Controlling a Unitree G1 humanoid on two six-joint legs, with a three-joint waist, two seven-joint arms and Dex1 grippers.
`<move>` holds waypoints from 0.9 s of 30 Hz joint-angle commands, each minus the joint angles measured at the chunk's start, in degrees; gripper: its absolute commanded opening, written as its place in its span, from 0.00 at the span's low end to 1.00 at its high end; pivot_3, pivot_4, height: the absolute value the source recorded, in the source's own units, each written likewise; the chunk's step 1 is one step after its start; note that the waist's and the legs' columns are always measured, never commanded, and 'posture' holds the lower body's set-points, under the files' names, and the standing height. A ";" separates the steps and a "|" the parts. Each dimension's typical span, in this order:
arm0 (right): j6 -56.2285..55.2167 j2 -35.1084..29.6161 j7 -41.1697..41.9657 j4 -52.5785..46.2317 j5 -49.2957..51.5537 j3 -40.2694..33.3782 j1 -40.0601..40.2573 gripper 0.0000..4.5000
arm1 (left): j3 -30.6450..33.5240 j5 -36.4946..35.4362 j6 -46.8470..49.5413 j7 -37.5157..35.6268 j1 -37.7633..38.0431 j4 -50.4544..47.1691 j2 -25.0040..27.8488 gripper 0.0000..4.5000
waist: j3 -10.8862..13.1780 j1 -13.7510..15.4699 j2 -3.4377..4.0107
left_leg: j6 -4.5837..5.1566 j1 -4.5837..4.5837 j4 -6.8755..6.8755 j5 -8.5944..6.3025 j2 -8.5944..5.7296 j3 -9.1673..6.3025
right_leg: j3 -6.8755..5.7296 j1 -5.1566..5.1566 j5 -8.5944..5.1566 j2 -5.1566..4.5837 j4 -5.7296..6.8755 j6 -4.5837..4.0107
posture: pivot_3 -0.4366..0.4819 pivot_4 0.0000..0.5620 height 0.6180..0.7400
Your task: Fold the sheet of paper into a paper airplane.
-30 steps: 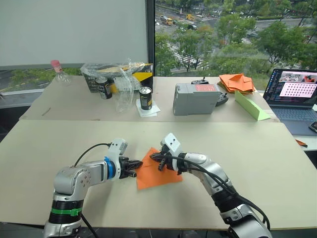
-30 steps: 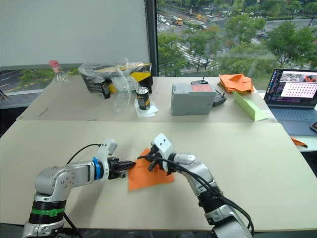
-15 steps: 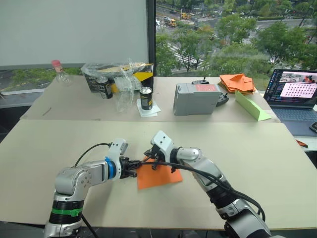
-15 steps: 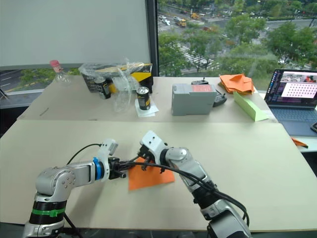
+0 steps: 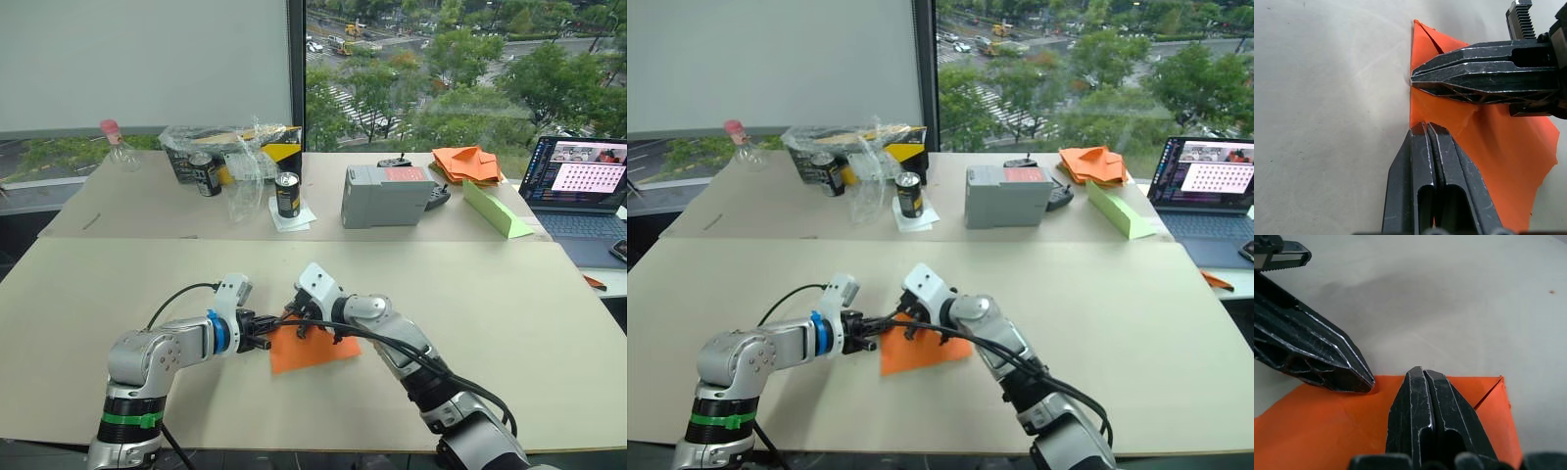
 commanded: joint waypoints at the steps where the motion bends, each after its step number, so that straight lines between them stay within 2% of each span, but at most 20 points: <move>1: 1.38 -0.21 -1.22 1.34 -0.67 -1.06 -0.38 0.00 | -0.26 0.73 1.05 1.73 0.92 0.84 0.37 0.02 | 0.00 0.00 0.00 | 0.00 0.00 0.00 0.00 0.00 0.00 | 0.00 0.00 0.00 0.00 0.00 0.00 | 0.48 0.27 1.00; 14: 1.56 -1.23 -3.22 1.99 -0.34 -4.13 0.24 0.00 | -0.33 0.51 1.09 1.60 0.27 1.37 0.58 0.02 | 0.00 0.07 0.00 | 0.00 0.00 0.00 0.00 0.00 0.01 | 0.01 0.00 0.00 0.00 -0.01 0.00 | 0.48 0.27 1.00; 27: 1.52 -1.65 -1.16 0.40 -0.35 -2.03 1.34 0.00 | -0.49 0.64 0.80 1.75 -0.65 2.08 0.38 0.02 | 0.00 0.09 0.00 | 0.00 0.00 0.00 0.00 0.00 0.01 | 0.02 0.01 0.00 0.00 -0.02 0.00 | 0.48 0.27 1.00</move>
